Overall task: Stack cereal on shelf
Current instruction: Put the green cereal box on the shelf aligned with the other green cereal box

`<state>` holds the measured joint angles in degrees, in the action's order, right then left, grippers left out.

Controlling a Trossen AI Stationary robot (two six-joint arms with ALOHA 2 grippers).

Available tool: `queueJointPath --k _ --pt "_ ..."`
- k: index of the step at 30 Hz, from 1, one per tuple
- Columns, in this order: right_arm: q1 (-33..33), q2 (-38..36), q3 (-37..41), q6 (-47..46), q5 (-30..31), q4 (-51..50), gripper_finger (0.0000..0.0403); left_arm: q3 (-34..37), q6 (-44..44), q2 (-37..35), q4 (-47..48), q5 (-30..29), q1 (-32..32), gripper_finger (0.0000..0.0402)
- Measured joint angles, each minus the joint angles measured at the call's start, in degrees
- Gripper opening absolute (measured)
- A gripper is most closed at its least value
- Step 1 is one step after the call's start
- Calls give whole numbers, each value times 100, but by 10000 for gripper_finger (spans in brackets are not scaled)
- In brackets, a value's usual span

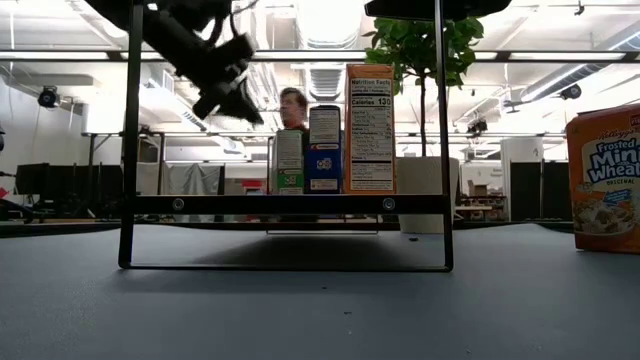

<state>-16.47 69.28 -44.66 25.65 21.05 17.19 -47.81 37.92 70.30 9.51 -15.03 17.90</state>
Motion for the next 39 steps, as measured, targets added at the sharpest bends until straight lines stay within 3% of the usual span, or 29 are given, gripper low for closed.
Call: queueJointPath --k 5,12,16,28,32,36,39 --pt "0 0 0 0 1 1 54 2 -149 278 135 94 299 0" --pt "0 0 0 2 1 -2 54 4 -182 888 -498 85 399 0" --pt "0 0 0 1 1 -42 54 4 -95 1082 -905 -200 399 0" --pt "0 0 0 2 3 -56 54 -7 -533 988 -608 -423 360 0" --pt "0 0 0 21 3 -63 54 -7 -845 899 -30 -136 253 0" --pt "0 0 0 55 5 -63 54 -7 -1112 872 142 906 213 0" --pt "0 0 -1 55 5 -61 54 -7 -1295 900 -46 987 211 0"
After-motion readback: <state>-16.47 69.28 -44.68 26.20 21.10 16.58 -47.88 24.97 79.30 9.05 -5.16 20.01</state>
